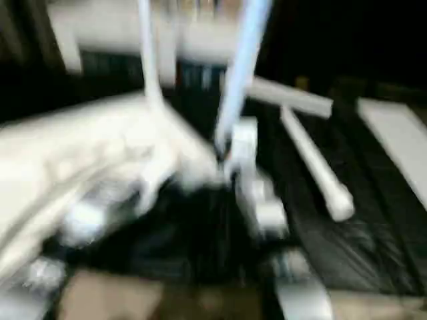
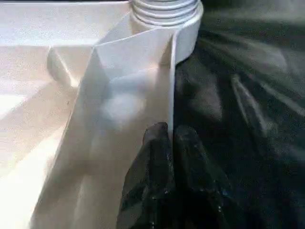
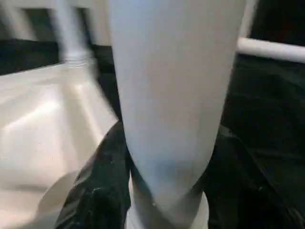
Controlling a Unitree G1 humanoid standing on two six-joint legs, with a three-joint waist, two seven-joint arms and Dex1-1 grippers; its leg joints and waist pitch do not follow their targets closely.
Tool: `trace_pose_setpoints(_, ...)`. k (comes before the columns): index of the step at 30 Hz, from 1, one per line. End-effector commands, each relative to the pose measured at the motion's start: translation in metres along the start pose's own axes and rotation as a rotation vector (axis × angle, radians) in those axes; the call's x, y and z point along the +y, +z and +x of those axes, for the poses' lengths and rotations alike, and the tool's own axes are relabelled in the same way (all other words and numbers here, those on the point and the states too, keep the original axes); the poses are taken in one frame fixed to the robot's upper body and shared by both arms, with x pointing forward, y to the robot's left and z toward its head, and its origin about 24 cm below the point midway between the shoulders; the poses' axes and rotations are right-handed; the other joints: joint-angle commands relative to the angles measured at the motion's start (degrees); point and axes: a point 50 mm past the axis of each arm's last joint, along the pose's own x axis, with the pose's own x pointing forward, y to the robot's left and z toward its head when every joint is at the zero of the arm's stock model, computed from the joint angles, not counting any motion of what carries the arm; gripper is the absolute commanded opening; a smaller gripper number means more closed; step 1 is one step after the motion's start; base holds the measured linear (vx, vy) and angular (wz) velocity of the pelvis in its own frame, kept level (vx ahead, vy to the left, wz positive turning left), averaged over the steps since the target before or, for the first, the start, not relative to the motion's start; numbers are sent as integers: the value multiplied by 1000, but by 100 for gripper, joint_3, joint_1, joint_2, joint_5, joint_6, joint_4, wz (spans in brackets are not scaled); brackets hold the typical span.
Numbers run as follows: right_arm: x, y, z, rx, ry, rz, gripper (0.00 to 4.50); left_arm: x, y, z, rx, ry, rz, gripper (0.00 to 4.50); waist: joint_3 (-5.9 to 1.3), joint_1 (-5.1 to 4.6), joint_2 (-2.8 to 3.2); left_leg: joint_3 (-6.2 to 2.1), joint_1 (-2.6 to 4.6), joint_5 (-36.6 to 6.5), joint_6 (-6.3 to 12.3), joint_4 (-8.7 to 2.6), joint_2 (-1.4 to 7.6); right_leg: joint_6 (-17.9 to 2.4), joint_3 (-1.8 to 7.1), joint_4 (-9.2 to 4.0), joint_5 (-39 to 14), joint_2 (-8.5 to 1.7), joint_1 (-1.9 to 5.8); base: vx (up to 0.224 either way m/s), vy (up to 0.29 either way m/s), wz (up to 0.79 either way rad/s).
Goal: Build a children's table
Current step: Insert table leg to table base
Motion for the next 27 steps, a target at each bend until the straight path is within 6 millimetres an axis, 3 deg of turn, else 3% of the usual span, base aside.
trace_pose_setpoints(1,9,-61,-11,259,-35,42,183,-8,43,5,-144,29,6,0,-263,-18,133,-1,12,-1280,-75,-638,314,-789,314,-430,-858,-329,221,-58,5,9)
trace_pose_setpoints(2,15,-59,-9,252,-39,33,183,-13,49,9,-160,24,5,0,-210,-55,60,40,43,-2078,-67,-617,264,-567,317,-563,-2032,-311,109,0,0,0)
trace_pose_setpoints(3,17,-58,-8,248,-40,27,183,-15,53,10,-173,23,16,0,-210,-55,60,40,43,-2078,-67,-617,264,-567,317,-563,-2032,-311,109,0,0,0)
trace_pose_setpoints(4,18,-57,-7,241,-40,11,183,-16,55,11,-178,24,30,0,-214,-41,71,57,129,-2470,-63,-574,215,-339,332,-701,-2863,-363,5,0,0,0)
trace_pose_setpoints(5,19,-56,-7,239,-43,6,183,-16,56,11,-180,27,47,0,-234,-57,64,24,73,-2488,-19,-597,216,-200,332,-714,-3032,-371,40,0,0,0)
trace_pose_setpoints(6,19,-56,-7,241,-46,7,183,-14,56,11,-180,37,58,0,-264,-40,73,12,-6,-2208,11,-634,232,-148,349,-692,-2799,-385,98,0,0,0)
trace_pose_setpoints(9,16,-57,-5,244,-79,18,183,-9,55,10,-165,68,56,0,-303,-20,61,52,-70,-1576,38,-628,245,-311,387,-620,-2005,-384,119,0,0,0)
trace_pose_setpoints(10,14,-57,-4,243,-92,17,183,-8,54,10,-164,71,49,0,-311,-17,57,75,-111,-1270,60,-621,257,-462,389,-553,-1555,-362,135,0,0,0)
trace_pose_setpoints(12,13,-56,-4,240,-100,30,183,-7,54,10,-163,76,44,0,-311,-15,71,96,-122,-1273,60,-610,247,-524,390,-561,-1597,-356,125,0,0,0)
trace_pose_setpoints(14,13,-54,-3,229,-96,38,183,-6,54,10,-162,76,44,0,-351,13,85,112,-140,-930,52,-589,260,-647,388,-498,-1080,-350,155,0,0,0)
trace_pose_setpoints(16,17,-47,0,190,-26,59,183,-4,53,9,-165,69,45,0,-344,18,111,141,-155,-745,77,-585,270,-751,375,-459,-747,-342,170,0,0,0)
trace_pose_setpoints(17,19,-44,0,169,4,61,183,-3,52,8,-166,64,51,0,-337,15,106,150,-164,-775,81,-588,273,-761,373,-464,-752,-335,178,0,0,0)
trace_pose_setpoints(18,20,-39,1,139,37,57,218,-2,51,7,-169,60,61,0,-333,13,96,151,-169,-872,77,-592,277,-756,369,-473,-852,-337,183,0,0,0)
trace_pose_setpoints(23,15,-22,4,43,94,57,218,5,44,0,-166,61,93,0,-319,-28,78,140,-173,-1117,72,-607,282,-701,371,-523,-1336,-351,174,0,0,0)
trace_pose_setpoints(26,10,-11,4,-20,133,67,218,9,40,-6,-174,52,119,0,-337,-37,80,141,-184,-966,129,-598,287,-742,378,-504,-1177,-358,188,0,0,0)
trace_pose_setpoints(27,7,-7,3,-42,149,71,218,10,39,-8,-176,46,127,0,-345,-21,77,149,-183,-781,199,-584,295,-804,381,-480,-913,-360,202,0,0,0)
